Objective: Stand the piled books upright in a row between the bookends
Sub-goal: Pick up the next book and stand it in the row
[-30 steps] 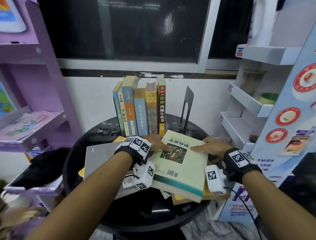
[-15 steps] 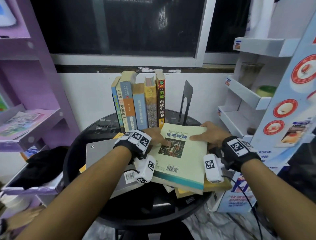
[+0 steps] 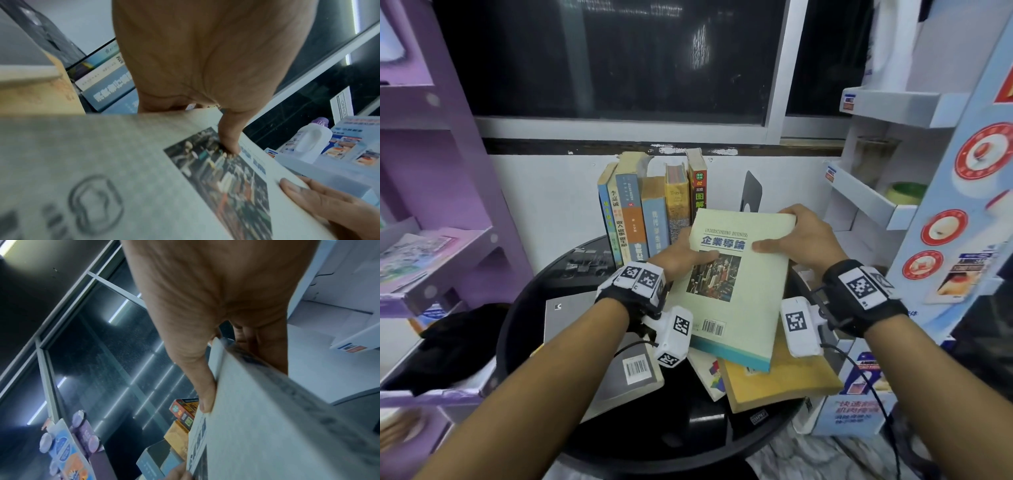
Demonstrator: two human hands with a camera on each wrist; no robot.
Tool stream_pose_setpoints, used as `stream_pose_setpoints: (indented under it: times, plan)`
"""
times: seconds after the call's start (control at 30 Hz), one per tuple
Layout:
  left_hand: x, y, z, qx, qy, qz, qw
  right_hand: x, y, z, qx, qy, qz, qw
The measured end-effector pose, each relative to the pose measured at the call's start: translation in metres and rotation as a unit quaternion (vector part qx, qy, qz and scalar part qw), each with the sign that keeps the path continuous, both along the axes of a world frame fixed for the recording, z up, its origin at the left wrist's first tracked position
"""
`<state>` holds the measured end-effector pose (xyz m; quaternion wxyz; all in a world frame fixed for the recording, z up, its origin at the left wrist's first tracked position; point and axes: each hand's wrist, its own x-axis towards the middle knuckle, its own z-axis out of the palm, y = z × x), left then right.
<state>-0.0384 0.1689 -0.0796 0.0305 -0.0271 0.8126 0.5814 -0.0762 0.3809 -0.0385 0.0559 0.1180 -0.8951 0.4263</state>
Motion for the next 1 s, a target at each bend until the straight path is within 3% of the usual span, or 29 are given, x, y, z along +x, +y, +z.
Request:
stream_pose_setpoints:
  times: [0.33,0.67,0.83,1.0]
  plan:
    - [-0.009,-0.008,0.002,0.137,0.095,0.068,0.984,0.013,-0.008,0.037,-0.038,0.02,0.07,0.997]
    - [-0.012,-0.019,-0.008,0.238,0.126,0.03,0.963,0.024,-0.011,0.055,-0.057,-0.033,0.135,0.989]
    - [-0.014,-0.021,-0.008,0.245,0.129,0.011,0.961,0.025,-0.018,0.062,-0.024,-0.062,0.134,0.989]
    - [-0.021,-0.021,-0.003,0.192,0.122,0.002,0.974,0.027,-0.027,0.064,0.032,-0.031,0.11,0.993]
